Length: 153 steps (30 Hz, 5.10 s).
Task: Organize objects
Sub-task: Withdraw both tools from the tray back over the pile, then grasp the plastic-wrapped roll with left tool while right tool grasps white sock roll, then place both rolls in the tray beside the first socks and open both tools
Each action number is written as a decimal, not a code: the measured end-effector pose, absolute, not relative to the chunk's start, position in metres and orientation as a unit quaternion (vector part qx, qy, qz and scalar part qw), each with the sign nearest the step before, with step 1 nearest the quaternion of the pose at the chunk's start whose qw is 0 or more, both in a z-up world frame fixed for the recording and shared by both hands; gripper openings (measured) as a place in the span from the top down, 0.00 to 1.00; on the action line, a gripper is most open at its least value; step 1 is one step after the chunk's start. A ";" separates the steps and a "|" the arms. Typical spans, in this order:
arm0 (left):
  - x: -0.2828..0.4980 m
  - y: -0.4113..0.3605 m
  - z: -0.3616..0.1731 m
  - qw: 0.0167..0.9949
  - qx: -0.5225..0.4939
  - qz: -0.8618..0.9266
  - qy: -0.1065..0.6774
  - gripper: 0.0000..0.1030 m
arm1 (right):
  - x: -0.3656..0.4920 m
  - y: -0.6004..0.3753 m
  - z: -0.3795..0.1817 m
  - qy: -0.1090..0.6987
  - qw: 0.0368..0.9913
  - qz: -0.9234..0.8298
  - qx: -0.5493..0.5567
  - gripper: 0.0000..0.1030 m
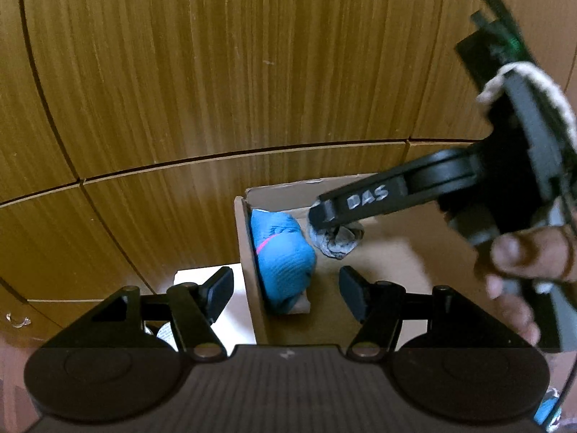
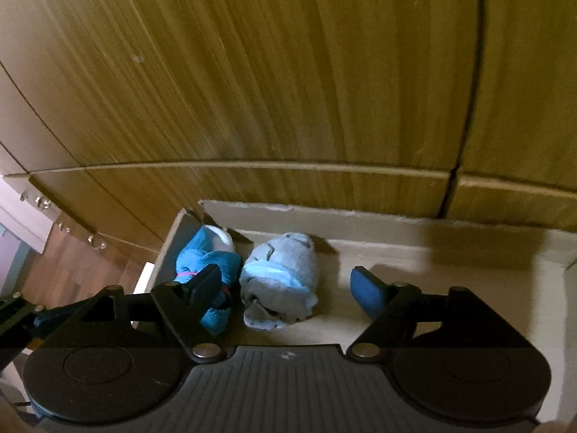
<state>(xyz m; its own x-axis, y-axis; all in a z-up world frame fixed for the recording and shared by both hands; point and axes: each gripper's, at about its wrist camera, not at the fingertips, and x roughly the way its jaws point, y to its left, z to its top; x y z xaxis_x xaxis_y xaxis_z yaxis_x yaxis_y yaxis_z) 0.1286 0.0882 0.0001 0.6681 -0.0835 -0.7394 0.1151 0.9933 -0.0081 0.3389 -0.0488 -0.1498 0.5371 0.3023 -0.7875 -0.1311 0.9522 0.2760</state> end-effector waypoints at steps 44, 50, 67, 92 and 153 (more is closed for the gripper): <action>-0.091 0.056 -0.052 0.909 0.048 -0.040 0.413 0.06 | -0.043 -0.100 -0.145 0.317 0.910 0.262 -0.052 0.27; -0.086 0.056 -0.059 0.907 0.047 -0.051 0.416 0.16 | -0.030 -0.088 -0.158 0.352 0.893 0.265 -0.088 0.40; -0.085 0.063 -0.055 0.911 0.019 -0.075 0.406 0.70 | -0.023 -0.081 -0.158 0.367 0.884 0.271 -0.096 0.55; -0.032 0.061 0.040 0.941 0.023 -0.089 0.325 0.70 | 0.041 -0.185 -0.065 0.307 0.926 0.209 0.067 0.54; 0.214 -0.021 -0.081 0.907 0.087 -0.132 0.391 0.36 | 0.330 -0.181 -0.159 0.425 0.889 0.109 0.132 0.54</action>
<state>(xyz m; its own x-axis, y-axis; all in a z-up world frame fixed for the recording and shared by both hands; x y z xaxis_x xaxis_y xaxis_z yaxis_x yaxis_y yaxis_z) 0.2143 -0.0208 -0.0814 0.6595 -0.1720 -0.7318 0.3082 0.9497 0.0545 0.3303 -0.1814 -0.1590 0.6144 0.3061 -0.7273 -0.0811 0.9413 0.3277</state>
